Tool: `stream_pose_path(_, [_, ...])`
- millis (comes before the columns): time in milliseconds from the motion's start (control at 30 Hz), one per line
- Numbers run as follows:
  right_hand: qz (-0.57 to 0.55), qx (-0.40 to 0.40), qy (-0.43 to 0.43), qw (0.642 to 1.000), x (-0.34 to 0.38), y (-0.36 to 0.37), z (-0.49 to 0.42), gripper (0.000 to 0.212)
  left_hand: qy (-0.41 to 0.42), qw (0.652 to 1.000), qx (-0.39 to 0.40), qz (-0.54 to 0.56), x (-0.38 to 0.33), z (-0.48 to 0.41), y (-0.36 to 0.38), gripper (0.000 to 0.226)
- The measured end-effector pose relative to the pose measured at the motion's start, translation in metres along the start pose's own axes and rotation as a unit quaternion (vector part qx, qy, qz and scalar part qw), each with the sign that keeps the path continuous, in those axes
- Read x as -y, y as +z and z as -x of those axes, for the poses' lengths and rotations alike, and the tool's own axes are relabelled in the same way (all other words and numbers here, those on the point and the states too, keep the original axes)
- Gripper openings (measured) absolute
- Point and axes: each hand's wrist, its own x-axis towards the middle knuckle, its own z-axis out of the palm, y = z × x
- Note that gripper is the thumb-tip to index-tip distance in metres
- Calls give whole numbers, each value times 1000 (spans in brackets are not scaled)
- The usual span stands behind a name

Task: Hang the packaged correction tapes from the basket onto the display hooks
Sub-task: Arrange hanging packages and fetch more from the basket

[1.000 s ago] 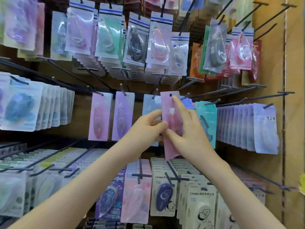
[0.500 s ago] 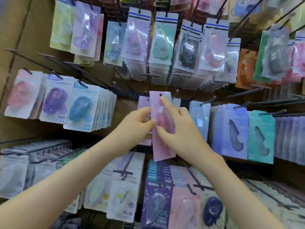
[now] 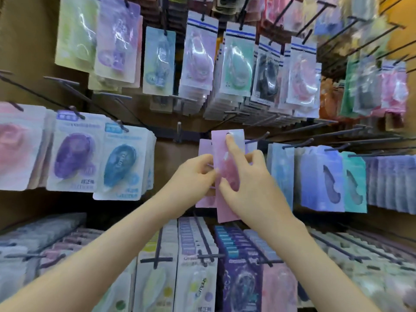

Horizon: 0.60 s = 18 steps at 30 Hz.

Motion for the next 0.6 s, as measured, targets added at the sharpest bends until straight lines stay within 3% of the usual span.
stream_pose_path(233, [24, 17, 3, 1000, 1, 16, 1, 81, -17, 999, 2, -28, 11, -1, -9, 15])
stream_pose_path(367, [6, 35, 28, 999, -5, 31, -5, 75, 10, 988, -63, -142, 17, -3, -19, 51])
stream_pose_path(600, [39, 114, 130, 984, -5, 55, -51, 75, -45, 985, -57, -157, 23, 7, -29, 67])
